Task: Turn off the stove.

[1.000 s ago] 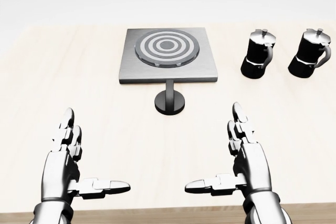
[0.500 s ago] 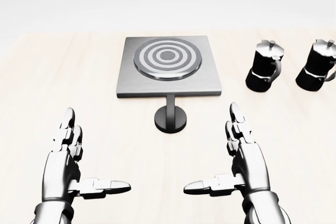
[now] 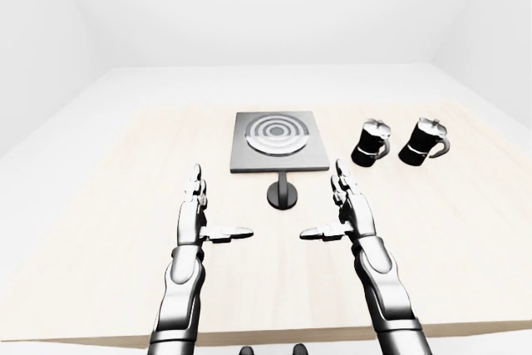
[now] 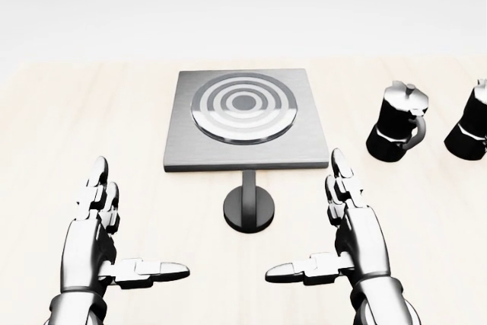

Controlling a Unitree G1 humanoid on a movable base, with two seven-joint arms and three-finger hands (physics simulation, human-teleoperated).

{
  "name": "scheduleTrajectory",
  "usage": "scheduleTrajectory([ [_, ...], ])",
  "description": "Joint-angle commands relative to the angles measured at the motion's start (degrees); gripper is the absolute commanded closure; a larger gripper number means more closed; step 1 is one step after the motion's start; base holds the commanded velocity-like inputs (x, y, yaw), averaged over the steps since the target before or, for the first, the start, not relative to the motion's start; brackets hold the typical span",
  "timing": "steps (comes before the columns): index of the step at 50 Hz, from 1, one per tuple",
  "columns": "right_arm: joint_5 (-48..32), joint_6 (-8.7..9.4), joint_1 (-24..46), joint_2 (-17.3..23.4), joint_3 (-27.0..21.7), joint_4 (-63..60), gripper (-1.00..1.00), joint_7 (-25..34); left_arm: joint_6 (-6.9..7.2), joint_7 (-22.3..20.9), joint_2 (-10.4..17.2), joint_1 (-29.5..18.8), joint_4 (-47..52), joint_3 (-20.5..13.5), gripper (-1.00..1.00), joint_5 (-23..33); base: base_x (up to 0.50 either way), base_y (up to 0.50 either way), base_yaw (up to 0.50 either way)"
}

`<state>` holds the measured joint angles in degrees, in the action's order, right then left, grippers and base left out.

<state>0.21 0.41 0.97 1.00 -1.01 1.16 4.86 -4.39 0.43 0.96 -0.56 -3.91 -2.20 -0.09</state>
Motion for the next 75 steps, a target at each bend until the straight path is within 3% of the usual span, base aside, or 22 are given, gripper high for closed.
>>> scheduleTrajectory([
  [1,-0.19,-0.27,0.1,0.06,0.05,0.43,-1.0,0.15,0.2,0.0,-0.01,0.1,0.31,0.03,-1.0,0.0,0.25,0.0,0.0],
  [19,-0.04,0.13,0.11,-0.04,-0.03,0.01,-1.0,0.12,0.45,-0.23,-0.05,0.42,1.29,-0.11,-1.0,-0.38,0.25,0.0,0.0],
  [22,-0.19,0.34,0.31,0.02,0.1,0.02,-1.0,0.15,2.52,-1.52,0.24,-0.23,1.14,-0.43,-1.0,-1.66,0.18,0.0,0.0],
  [23,-0.21,0.37,0.32,0.02,0.11,0.0,-1.0,0.15,2.58,-1.53,0.25,-0.25,1.15,-0.45,-1.0,-1.68,0.14,0.0,0.0],
  [29,-0.27,0.24,0.22,-0.05,0.08,-0.02,-1.0,0.07,1.94,-1.03,0.11,0.0,1.29,-0.32,-1.0,-1.09,0.08,0.0,0.0],
  [31,-0.4,0.67,0.14,-0.09,0.2,-0.6,-1.0,-0.08,2.42,-0.98,0.13,0.17,1.93,-0.4,-1.0,-1.19,0.0,0.0,0.0],
  [35,-0.43,0.48,0.18,-0.09,0.2,-0.44,-1.0,-0.12,1.32,-0.6,0.1,-0.23,0.66,-0.44,-1.0,-0.89,0.0,0.0,0.0],
  [37,-0.4,0.53,0.22,-0.07,0.11,-0.33,-1.0,-0.22,0.09,1.53,-0.04,-1.14,-0.58,-1.21,-1.0,-0.54,0.0,0.0,0.0],
  [41,-0.38,0.28,0.19,-0.04,0.03,-0.14,-1.0,-0.31,3.97,4.14,0.51,-2.41,1.99,-3.94,-1.0,-4.59,0.0,0.0,0.0],
  [43,-0.32,-0.25,0.34,0.01,-0.06,0.6,-1.0,-0.25,8.62,5.22,1.17,-2.96,4.76,-5.52,-1.0,-7.42,0.0,0.0,0.0],
  [44,-0.41,0.04,0.39,0.03,-0.01,0.43,-1.0,-0.29,9.39,6.44,1.86,-4.72,3.64,-7.66,-1.0,-9.99,0.0,0.0,0.0],
  [49,-0.7,0.09,0.32,0.02,0.02,0.23,-1.0,-0.49,9.39,8.33,6.47,-7.94,0.08,-13.08,-1.0,-13.82,0.0,0.0,0.0],
  [51,-0.72,0.22,0.31,0.01,0.02,0.01,-1.0,-0.52,7.23,11.15,10.3,-15.12,-10.98,-15.52,-1.0,-15.02,0.0,0.0,0.0],
  [55,-0.92,-0.15,0.49,0.09,-0.07,0.77,-1.0,-0.61,5.52,14.49,16.63,-24.6,-24.86,-16.88,-1.0,-18.85,0.0,0.0,0.0],
  [57,-0.86,0.13,0.68,0.11,-0.16,0.73,-1.0,-0.63,2.18,15.38,20.08,-29.91,-34.03,-17.11,-1.0,-19.54,0.0,0.0,0.0],
  [58,-0.75,-0.21,0.88,0.18,-0.27,1.3,-1.0,-0.53,-0.61,17.62,21.89,-33.24,-40.03,-17.65,-1.0,-19.68,0.0,0.0,0.0],
  [61,-0.83,-0.3,0.82,0.21,-0.25,1.24,-1.0,-0.5,-0.61,20.01,27.66,-41.02,-52.96,-18.64,-1.0,-23.16,0.0,0.0,0.0],
  [63,-0.79,-0.13,0.78,0.18,-0.24,1.05,-1.0,-0.46,-0.61,21.2,30.37,-43.62,-57.58,-18.16,-1.0,-23.88,0.0,0.0,0.0],
  [70,-0.94,-0.28,0.89,0.17,-0.18,1.54,-1.0,-0.45,-0.61,22.66,34.12,-47.15,-64.33,-16.32,-1.0,-23.55,0.0,0.0,0.0],
  [75,-0.91,0.0,1.02,0.16,-0.21,1.69,-1.0,-0.51,-0.61,23.58,36.66,-48.99,-66.0,-17.09,-1.0,-23.56,0.0,0.0,0.0],
])
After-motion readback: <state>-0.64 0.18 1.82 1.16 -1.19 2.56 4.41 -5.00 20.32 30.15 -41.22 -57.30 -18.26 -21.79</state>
